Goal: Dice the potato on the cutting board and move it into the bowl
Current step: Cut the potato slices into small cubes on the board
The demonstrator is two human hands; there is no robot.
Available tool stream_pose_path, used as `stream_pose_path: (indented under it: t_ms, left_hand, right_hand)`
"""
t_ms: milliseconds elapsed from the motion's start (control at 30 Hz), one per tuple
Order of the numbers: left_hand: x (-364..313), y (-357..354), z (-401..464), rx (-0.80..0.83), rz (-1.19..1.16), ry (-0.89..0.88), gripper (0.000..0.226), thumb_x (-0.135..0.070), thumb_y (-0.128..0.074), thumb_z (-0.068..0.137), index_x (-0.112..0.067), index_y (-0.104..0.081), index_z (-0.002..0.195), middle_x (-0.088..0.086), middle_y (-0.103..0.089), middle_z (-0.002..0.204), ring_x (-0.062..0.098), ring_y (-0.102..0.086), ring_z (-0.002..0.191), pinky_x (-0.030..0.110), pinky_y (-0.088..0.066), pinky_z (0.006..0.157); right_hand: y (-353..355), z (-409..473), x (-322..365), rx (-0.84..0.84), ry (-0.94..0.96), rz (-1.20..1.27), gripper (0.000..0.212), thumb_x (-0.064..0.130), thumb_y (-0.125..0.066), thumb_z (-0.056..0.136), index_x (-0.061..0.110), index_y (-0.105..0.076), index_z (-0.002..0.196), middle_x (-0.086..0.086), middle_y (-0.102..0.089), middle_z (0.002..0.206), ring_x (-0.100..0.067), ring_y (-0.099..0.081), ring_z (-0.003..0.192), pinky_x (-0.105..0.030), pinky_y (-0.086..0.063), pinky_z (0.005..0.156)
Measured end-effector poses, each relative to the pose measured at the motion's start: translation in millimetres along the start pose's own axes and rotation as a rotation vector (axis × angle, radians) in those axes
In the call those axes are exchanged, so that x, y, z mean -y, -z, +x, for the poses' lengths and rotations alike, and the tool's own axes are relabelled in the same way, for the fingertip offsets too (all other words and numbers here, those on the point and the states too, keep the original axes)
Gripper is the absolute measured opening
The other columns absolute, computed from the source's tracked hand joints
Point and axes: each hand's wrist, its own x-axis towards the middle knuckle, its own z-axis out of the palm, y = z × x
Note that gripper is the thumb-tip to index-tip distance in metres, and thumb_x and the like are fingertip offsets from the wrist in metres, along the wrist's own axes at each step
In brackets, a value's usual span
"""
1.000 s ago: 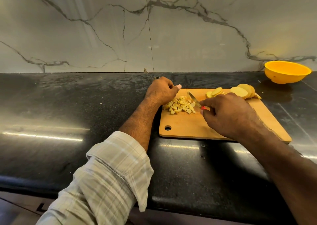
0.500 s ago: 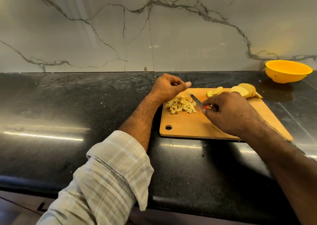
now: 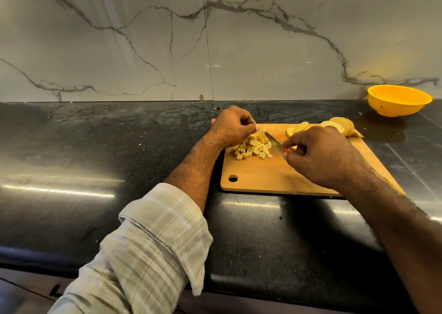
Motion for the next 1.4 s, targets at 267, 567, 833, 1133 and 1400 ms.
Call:
stream_pose_path:
  t_ms: [267,567,833,1133,1400]
  left_hand:
    - [-1.3,1.4,-0.8,0.016,0.032,0.008,0.008,-0.042,-0.078,0.081,-0.036,-0.075,0.076,-0.024,-0.071,0.073,0.01,-0.069,0.088,0.073,-0.042,0.106]
    - [-10.6,11.4,-11.5,0.055,0.076,0.039,0.004,-0.033,-0.079,0.074,-0.03,-0.077,0.075,-0.016,-0.074,0.076,0.009,-0.07,0.091,0.068,-0.043,0.108]
    - [-12.8,14.1,-13.2,-0.016,0.073,0.048,0.024,-0.035,-0.069,0.098,-0.017,-0.071,0.083,0.001,-0.072,0.086,0.016,-0.069,0.087,0.043,-0.061,0.084]
    - [-10.7,10.0,-8.5,-0.027,0.232,0.025,0.02,-0.04,-0.069,0.097,-0.024,-0.071,0.086,-0.004,-0.071,0.089,0.014,-0.068,0.088,0.046,-0.061,0.086]
    - [-23.0,1.4,-11.4,0.134,0.457,-0.177,0.028,-0.041,-0.057,0.104,-0.038,-0.07,0.128,-0.015,-0.062,0.143,0.016,-0.04,0.145,0.062,-0.017,0.116]
  right_hand:
    - [0.2,0.3,-0.1,0.007,-0.003,0.016,0.032,0.037,-0.071,0.095,0.029,-0.075,0.126,0.01,-0.067,0.094,-0.01,-0.06,0.082,-0.038,-0.063,0.077]
    - [-0.3,4.3,-10.0,-0.093,-0.088,0.073,0.026,0.034,-0.071,0.093,0.03,-0.078,0.118,0.008,-0.072,0.089,-0.013,-0.065,0.078,-0.039,-0.064,0.075]
    - [-14.7,6.7,-6.5,-0.046,-0.08,0.091,0.028,0.04,-0.071,0.096,0.033,-0.076,0.123,0.007,-0.069,0.101,-0.013,-0.061,0.091,-0.033,-0.057,0.076]
    - [-1.3,10.6,-17.3,-0.105,-0.121,0.172,0.024,0.036,-0.074,0.095,0.03,-0.078,0.118,0.01,-0.067,0.085,-0.011,-0.062,0.078,-0.032,-0.057,0.069]
    - [14.2,11.6,-38.4,-0.119,-0.23,0.168,0.02,0.033,-0.074,0.095,0.026,-0.079,0.113,0.001,-0.071,0.093,-0.018,-0.068,0.075,-0.043,-0.066,0.066]
